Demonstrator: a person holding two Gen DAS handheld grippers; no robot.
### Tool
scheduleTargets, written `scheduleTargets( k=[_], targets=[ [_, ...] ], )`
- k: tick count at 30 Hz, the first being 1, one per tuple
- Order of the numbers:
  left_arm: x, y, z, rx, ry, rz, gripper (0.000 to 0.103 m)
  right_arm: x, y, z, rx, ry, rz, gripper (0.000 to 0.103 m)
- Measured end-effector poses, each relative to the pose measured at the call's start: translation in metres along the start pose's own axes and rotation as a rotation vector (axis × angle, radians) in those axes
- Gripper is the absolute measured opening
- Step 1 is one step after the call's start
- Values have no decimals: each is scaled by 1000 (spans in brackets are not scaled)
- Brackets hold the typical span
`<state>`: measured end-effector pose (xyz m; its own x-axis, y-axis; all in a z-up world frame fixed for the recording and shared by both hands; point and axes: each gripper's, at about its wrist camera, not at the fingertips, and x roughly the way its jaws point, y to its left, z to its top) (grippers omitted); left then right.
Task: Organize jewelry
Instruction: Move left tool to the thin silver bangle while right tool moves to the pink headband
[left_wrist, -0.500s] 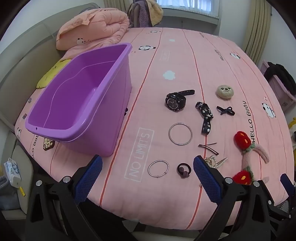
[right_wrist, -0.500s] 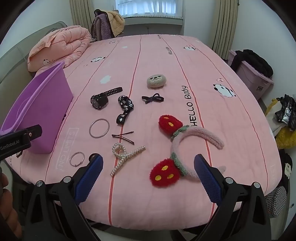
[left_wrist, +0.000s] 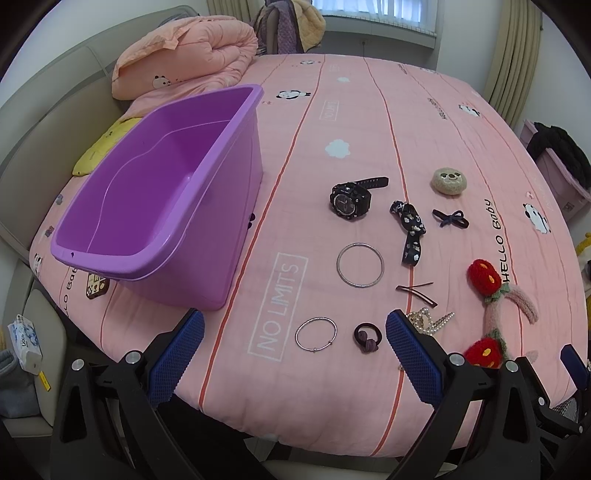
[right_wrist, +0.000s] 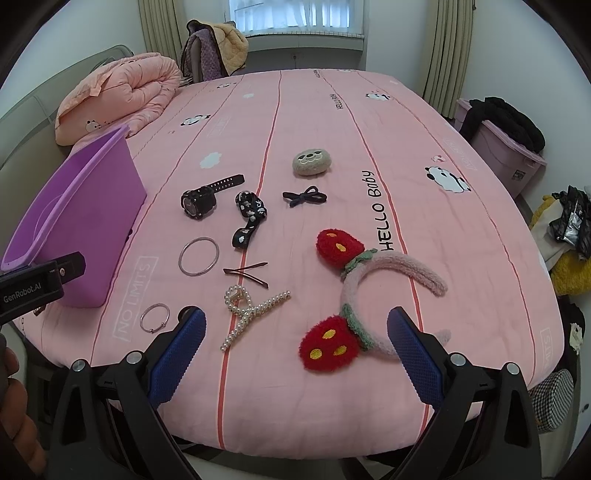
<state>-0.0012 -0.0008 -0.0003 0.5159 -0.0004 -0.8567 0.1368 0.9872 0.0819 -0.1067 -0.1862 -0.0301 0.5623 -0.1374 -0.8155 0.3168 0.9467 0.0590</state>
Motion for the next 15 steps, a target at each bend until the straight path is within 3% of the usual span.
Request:
scheduleTargets(
  k=[9, 15],
  targets=[
    [28, -1, -16, 6, 48, -9, 97, 19, -6, -17, -39, 55, 68, 94],
    [63, 5, -37, 3, 134, -52, 97, 32, -42, -34, 19, 74, 92, 94]
  ],
)
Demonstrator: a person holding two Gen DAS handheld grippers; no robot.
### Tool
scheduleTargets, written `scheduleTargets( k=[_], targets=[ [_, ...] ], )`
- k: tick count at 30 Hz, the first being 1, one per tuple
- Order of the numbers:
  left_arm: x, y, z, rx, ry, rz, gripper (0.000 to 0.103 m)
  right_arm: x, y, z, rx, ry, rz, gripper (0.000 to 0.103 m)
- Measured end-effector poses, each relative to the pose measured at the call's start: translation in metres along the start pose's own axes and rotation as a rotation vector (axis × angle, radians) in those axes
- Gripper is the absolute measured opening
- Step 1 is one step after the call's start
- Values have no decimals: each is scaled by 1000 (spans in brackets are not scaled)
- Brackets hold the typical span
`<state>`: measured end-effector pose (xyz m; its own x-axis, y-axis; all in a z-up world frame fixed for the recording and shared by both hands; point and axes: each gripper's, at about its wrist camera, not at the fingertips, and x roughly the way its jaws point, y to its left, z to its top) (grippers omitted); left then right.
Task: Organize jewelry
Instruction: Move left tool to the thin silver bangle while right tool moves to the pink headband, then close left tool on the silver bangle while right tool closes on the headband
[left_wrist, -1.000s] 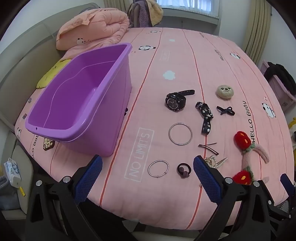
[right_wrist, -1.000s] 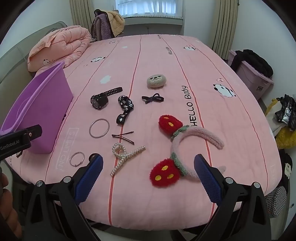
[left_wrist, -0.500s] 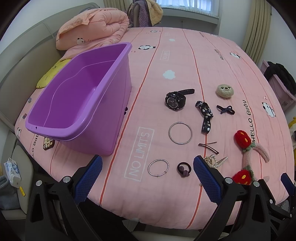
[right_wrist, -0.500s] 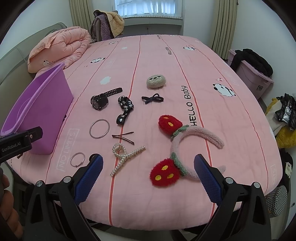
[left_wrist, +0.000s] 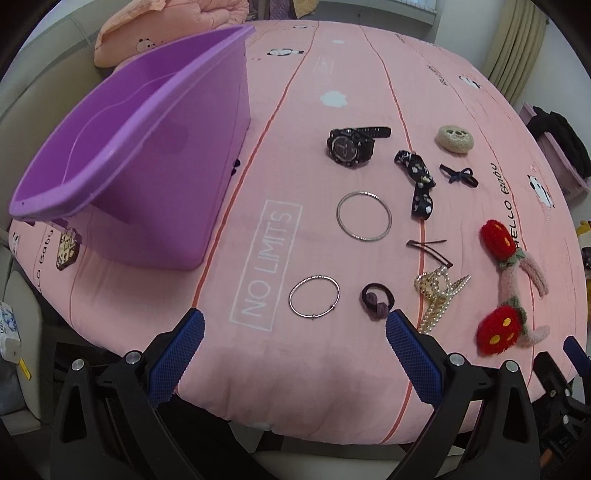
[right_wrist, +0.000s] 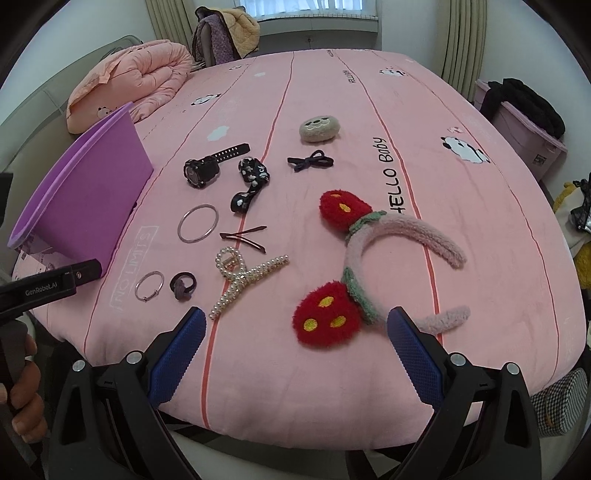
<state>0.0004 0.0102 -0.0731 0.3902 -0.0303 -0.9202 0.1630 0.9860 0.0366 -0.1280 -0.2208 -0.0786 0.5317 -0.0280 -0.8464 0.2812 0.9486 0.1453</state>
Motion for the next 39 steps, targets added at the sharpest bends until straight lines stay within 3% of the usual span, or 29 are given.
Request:
scheduleTargets(
  k=[5, 11, 21, 30, 39],
  targets=[
    [18, -8, -13, 69, 28, 43, 97, 7, -42, -9, 97, 11, -12, 94],
    [34, -19, -17, 60, 13, -19, 97, 21, -68, -16, 83, 21, -73, 94],
    [56, -4, -20, 30, 24, 18, 97, 63, -58, 11, -12, 61, -4, 94],
    [67, -3, -26, 24, 43, 19, 97, 108, -58, 35, 33, 130, -42, 94],
    [97, -4, -13, 21, 53, 59, 97, 136, -61, 33, 26, 165, -85, 94]
  ],
)
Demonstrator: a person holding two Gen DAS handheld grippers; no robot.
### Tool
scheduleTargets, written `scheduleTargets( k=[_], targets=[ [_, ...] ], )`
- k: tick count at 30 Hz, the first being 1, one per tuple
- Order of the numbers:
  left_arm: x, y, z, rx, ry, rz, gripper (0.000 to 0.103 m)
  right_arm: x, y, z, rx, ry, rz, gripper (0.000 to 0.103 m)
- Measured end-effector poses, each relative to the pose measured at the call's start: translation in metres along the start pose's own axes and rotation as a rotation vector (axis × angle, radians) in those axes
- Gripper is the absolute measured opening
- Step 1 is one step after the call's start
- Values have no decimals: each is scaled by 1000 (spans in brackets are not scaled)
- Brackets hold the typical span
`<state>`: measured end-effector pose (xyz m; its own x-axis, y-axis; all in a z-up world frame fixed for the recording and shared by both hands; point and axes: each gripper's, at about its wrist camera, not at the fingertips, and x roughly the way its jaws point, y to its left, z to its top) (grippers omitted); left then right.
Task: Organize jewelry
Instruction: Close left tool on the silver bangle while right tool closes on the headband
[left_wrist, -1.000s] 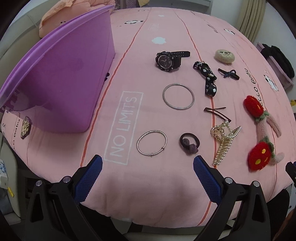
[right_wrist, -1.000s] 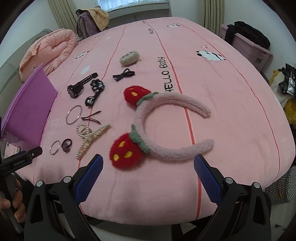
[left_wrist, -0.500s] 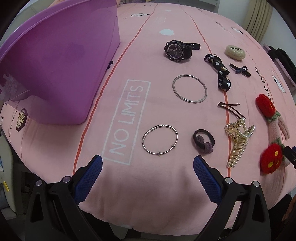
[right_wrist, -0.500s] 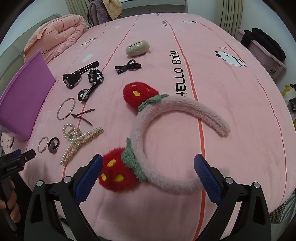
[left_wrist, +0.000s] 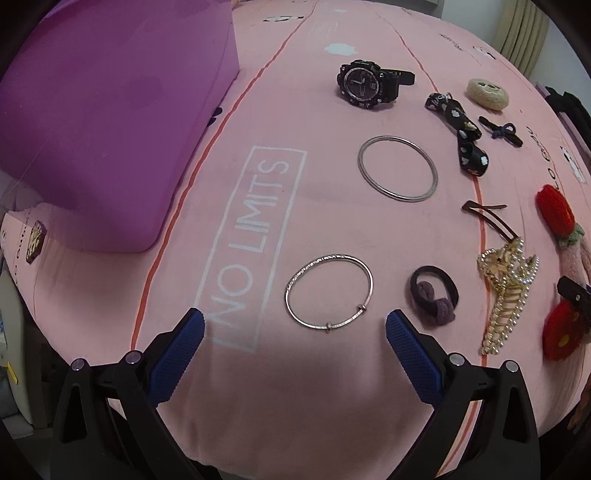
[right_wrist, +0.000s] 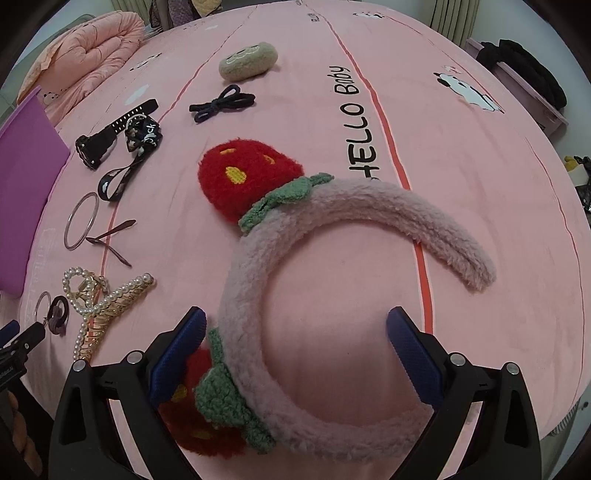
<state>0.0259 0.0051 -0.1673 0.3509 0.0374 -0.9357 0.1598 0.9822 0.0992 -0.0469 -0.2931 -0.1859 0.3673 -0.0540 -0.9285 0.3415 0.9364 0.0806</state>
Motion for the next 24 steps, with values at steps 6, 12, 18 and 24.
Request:
scheduleTargets(
  k=[6, 12, 18, 24],
  targets=[
    [21, 0, 4, 19, 2, -4, 98, 8, 0, -2, -17, -4, -23, 94],
    [30, 0, 7, 36, -15, -27, 98, 16, 8, -2, -57, -34, -66, 95],
    [25, -2, 2, 43, -49, -23, 96, 14, 10, -4, -65, -50, -90, 94],
    [8, -8, -6, 61, -58, -63, 64, 3, 21, -6, -105, -62, -53, 63]
  ],
)
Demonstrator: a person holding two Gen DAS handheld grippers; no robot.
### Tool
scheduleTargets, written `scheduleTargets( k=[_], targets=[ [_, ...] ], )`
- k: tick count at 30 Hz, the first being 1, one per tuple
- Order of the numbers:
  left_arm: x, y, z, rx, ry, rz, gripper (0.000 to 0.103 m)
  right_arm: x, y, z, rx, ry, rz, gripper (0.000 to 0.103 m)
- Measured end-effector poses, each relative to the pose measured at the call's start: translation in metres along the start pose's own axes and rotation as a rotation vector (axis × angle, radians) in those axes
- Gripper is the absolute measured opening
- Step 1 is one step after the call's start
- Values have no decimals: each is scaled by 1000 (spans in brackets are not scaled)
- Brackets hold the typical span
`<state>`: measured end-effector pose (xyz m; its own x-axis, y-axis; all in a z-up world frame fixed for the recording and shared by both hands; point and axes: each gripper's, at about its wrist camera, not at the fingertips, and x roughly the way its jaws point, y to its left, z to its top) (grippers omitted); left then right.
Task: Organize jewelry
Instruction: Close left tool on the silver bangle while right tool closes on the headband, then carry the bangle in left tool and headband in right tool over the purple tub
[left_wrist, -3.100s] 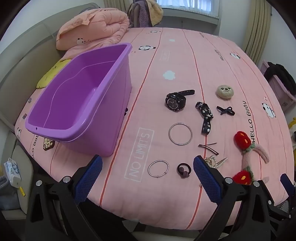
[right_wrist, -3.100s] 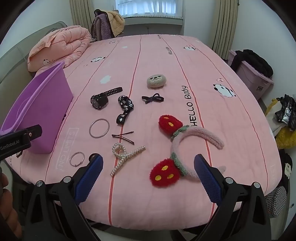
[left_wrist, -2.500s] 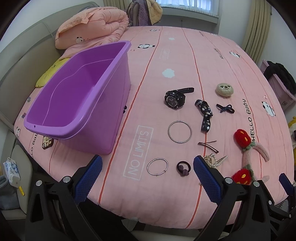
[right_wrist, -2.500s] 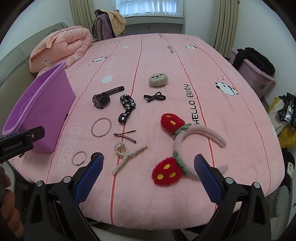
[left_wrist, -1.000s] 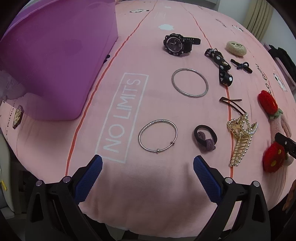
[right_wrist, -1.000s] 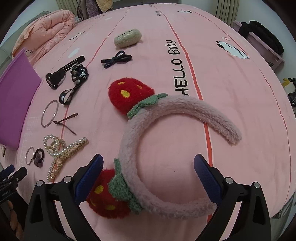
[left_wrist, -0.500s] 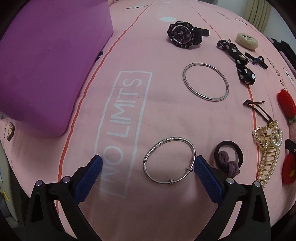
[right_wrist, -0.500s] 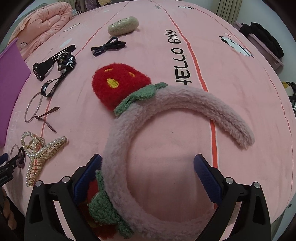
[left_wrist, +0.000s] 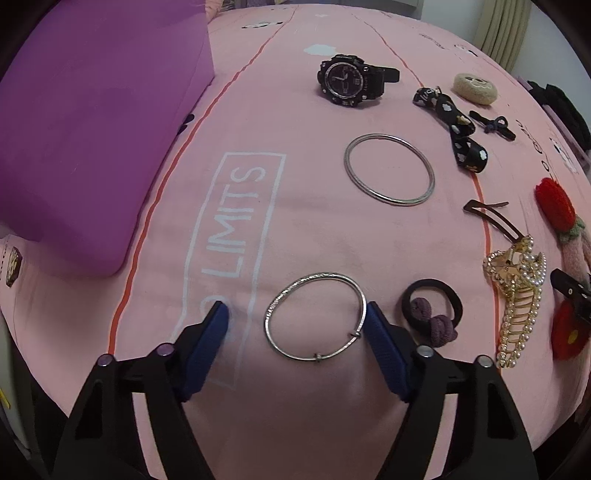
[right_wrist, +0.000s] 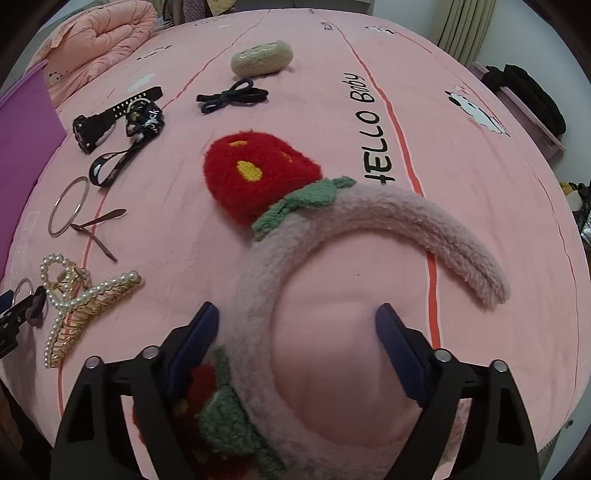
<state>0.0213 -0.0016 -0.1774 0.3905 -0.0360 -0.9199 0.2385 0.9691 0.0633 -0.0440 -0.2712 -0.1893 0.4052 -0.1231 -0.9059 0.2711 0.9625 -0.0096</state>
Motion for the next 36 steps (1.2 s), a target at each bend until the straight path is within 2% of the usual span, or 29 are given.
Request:
scheduleTargets(
  k=[1, 2, 3, 5, 13, 18, 24, 31, 36],
  targets=[
    [-2, -2, -1, 2, -2, -4, 59, -4, 6, -1, -22, -7, 1, 55],
    [-5, -2, -1, 0, -3, -7, 50, -7, 11, -1, -41, -12, 5, 37],
    [-7, -2, -1, -5, -4, -9, 50, -9, 16, -1, -55, -14, 5, 17],
    [-12, -2, -3, -11, -6, -19, 50, -13, 17, -2, -54, -26, 10, 14],
    [-39, 3, -3, 8, -63, -54, 50, -49, 3, -7, 22, -88, 116, 12],
    [-67, 4, 6, 2, -136, -91, 50, -79, -1, -6, 66, -126, 198, 12],
    [-106, 3, 23, -16, -228, -126, 50, -124, 8, 1, 60, -194, 244, 12],
    [-157, 25, 43, -62, -342, -164, 50, -181, 54, 36, -32, -312, 336, 12],
    [-185, 69, 63, -109, -408, -137, 50, -210, 116, 78, -139, -377, 440, 12]
  ],
)
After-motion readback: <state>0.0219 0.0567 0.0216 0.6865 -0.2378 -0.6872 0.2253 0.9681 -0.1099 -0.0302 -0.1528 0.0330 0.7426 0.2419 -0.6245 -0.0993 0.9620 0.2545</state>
